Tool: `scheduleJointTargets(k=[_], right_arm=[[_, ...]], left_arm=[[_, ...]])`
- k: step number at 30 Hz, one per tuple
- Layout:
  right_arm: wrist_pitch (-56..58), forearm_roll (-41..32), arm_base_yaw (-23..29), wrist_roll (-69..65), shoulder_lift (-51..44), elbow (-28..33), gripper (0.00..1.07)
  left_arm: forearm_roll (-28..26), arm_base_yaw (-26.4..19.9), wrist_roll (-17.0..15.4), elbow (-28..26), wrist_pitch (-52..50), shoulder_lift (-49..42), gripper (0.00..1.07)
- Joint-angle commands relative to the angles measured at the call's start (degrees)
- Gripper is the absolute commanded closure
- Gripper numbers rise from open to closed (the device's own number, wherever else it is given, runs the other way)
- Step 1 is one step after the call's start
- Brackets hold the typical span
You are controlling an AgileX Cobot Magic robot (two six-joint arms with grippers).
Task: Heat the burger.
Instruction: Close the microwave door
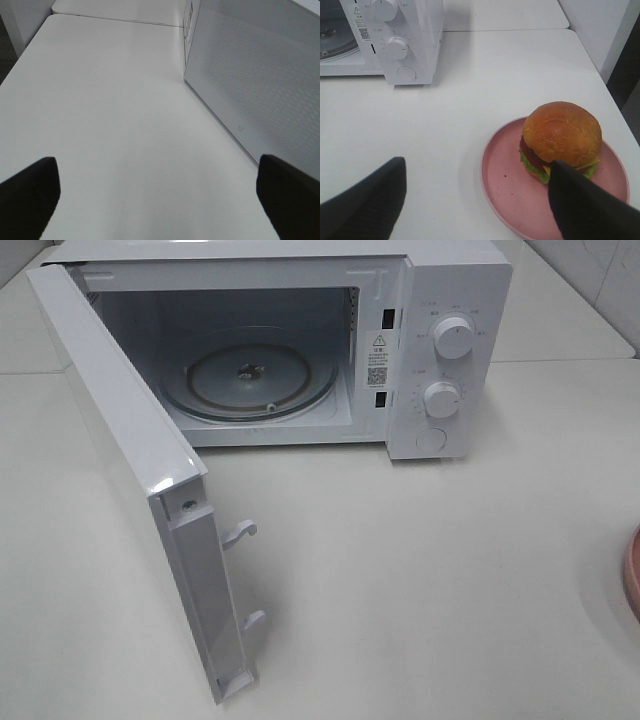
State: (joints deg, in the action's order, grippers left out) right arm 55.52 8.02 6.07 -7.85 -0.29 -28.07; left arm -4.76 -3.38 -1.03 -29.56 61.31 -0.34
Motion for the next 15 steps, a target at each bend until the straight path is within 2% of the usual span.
scheduleJointTargets(k=[1,6,7,8,10,11,12,14,15], right_arm=[[-0.23,0.06,-0.17,0.52,-1.6,-0.11,0.33],[-0.23,0.06,-0.17,0.52,-1.6,-0.11,0.33],[-0.23,0.06,-0.17,0.52,-1.6,-0.11,0.33],[-0.23,0.06,-0.17,0.52,-1.6,-0.11,0.33],[-0.23,0.06,-0.17,0.52,-1.6,-0.11,0.33],[-0.23,0.06,-0.17,0.52,-1.6,-0.11,0.33],[-0.23,0.06,-0.17,0.52,-1.6,-0.11,0.33],[-0.23,0.06,-0.17,0.52,-1.6,-0.11,0.33],[-0.23,0.06,-0.17,0.52,-1.6,-0.11,0.33]], left_arm=[[-0.57,-0.34,-0.34,0.0,-0.29,-0.23,0.06],[-1.43,-0.34,-0.34,-1.72,-1.89,-0.23,0.07],[-1.2,-0.34,-0.34,-2.01,-3.55,-0.23,0.09],[-1.03,-0.34,-0.34,-2.01,-5.39,-0.17,0.15],[-0.92,-0.34,-0.34,-2.01,-6.07,0.0,0.19],[-0.92,-0.34,-0.34,-2.01,-7.45,1.15,0.28],[-0.92,-0.34,-0.34,-2.01,-7.45,1.15,0.28],[-0.97,-0.34,-0.34,-2.01,-10.2,3.61,0.44],[-0.97,-0.34,-0.34,-2.01,-10.2,3.61,0.44]])
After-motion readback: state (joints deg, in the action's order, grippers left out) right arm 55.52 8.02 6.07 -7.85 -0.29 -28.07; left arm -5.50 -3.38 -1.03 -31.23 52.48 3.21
